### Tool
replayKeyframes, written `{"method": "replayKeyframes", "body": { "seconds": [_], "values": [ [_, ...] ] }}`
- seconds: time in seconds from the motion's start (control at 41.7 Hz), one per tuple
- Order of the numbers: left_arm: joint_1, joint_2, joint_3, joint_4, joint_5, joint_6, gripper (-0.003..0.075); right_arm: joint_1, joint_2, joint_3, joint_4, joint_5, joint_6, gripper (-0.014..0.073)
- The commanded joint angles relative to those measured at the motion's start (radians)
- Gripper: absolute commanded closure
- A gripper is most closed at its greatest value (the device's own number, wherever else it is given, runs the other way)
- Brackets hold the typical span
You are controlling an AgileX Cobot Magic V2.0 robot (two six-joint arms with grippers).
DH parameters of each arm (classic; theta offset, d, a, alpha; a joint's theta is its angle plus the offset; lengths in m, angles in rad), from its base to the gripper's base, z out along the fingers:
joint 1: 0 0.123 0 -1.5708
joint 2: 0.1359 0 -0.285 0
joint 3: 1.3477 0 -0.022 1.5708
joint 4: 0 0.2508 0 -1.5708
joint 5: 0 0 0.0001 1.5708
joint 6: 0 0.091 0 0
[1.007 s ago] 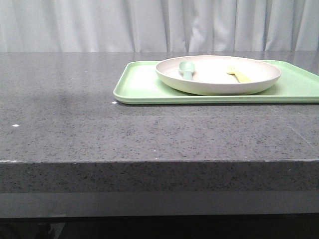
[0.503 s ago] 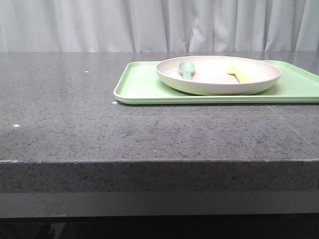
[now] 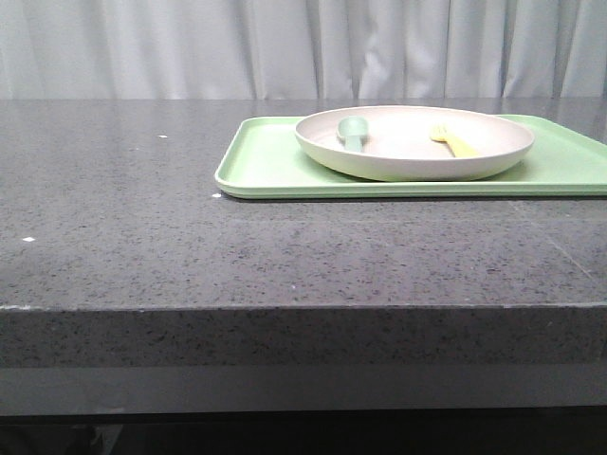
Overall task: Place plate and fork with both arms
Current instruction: 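Lower the right gripper over the yellow fork and grasp its handle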
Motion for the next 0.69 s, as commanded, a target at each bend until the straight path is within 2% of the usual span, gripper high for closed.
{"method": "replayKeyframes", "body": {
  "seconds": [0.0, 0.144, 0.24, 0.455, 0.671],
  "values": [
    [-0.010, -0.005, -0.028, -0.002, -0.063, -0.001, 0.0425, 0.050, 0.097, -0.095, 0.010, -0.015, -0.018, 0.0193],
    [-0.010, -0.005, -0.028, -0.002, -0.065, -0.001, 0.0425, 0.139, 0.223, -0.174, -0.047, -0.017, -0.017, 0.0193],
    [-0.010, -0.005, -0.028, -0.002, -0.069, -0.001, 0.0425, 0.170, 0.308, -0.233, -0.109, -0.016, 0.041, 0.0193],
    [-0.010, -0.005, -0.028, 0.001, -0.072, -0.001, 0.0425, 0.176, 0.486, -0.401, -0.278, 0.053, 0.316, 0.0193],
    [-0.010, -0.005, -0.028, 0.001, -0.074, -0.001, 0.0425, 0.167, 0.655, -0.556, -0.401, 0.163, 0.509, 0.0193]
  ]
}}
